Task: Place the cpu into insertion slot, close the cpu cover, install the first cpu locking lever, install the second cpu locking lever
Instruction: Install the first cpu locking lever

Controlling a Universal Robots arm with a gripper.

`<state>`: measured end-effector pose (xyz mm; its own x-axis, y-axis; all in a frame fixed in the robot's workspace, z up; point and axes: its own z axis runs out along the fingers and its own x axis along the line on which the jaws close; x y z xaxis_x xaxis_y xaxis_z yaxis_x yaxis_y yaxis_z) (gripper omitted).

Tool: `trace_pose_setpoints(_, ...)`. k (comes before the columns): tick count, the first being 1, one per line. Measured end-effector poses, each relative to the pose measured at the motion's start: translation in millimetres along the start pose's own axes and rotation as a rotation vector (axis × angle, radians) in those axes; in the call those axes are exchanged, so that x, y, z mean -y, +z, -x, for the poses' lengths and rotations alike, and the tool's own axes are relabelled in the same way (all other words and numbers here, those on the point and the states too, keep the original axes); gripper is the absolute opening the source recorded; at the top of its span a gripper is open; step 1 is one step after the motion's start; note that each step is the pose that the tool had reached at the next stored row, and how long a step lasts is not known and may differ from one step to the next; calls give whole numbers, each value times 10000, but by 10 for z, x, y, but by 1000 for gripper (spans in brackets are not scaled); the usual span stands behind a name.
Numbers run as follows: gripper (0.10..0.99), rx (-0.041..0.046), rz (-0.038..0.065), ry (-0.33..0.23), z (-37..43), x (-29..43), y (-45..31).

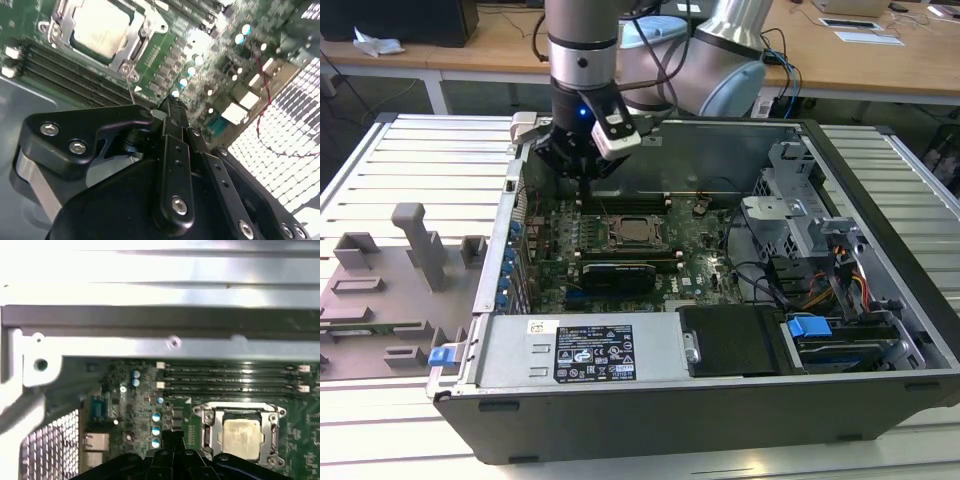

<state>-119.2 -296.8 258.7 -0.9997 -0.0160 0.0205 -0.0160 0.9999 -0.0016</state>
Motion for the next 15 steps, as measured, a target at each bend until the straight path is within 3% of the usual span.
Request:
trace_pose_setpoints(4, 106, 0, 16, -1, 5, -130, 6)
trace_pose_setpoints(8, 106, 1, 16, -1, 66, -197, 7)
trace_pose_setpoints(13, 106, -3, 16, -2, 269, -201, 7)
trace_pose_setpoints(15, 106, -7, 16, -2, 387, -199, 9)
